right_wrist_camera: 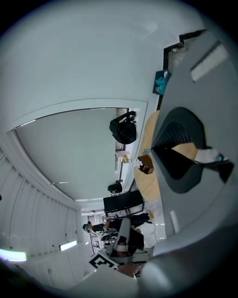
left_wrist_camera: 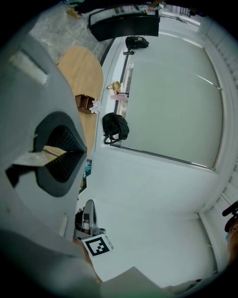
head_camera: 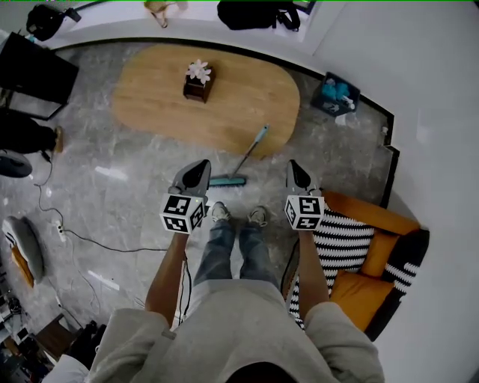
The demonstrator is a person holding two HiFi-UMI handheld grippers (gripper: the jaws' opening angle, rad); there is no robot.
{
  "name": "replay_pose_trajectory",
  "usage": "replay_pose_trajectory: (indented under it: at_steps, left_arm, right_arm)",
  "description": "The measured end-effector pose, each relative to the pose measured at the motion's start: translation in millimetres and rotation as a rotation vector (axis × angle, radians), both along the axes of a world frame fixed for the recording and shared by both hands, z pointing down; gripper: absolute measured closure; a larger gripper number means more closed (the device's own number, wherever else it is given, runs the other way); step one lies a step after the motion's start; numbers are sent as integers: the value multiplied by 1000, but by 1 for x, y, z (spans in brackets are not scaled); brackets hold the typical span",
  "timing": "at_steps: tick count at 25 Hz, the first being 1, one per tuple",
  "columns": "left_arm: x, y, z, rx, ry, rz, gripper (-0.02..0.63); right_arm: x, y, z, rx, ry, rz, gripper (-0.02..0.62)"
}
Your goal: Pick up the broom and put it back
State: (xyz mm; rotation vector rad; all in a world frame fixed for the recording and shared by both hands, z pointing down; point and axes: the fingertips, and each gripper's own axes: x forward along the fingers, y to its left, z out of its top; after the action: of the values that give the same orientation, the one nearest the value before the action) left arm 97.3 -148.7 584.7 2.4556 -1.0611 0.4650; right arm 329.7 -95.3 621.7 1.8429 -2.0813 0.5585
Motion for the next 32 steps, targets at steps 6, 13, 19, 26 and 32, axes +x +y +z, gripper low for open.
replay_pose_trajectory:
  at_steps: [6,13,19,26,32]
  left_arm:
    - [8,-6,-37,56,20,6,603]
    - [13,-14,-80,121,48,2,603]
    - [18,-26,-115,184,58,13,603]
    - [15,-22,-145,227,66,15,603]
    - [12,-23,-161,258,78,8,603]
  right_arm:
    - [11,18,-38,26,38,24,594]
    - [26,23,-90,88,52,64,594]
    - [39,13,-128,149,61,91,595]
    - [41,19,-158,194,67,103,595]
    - [37,21,-174,225,79,104,595]
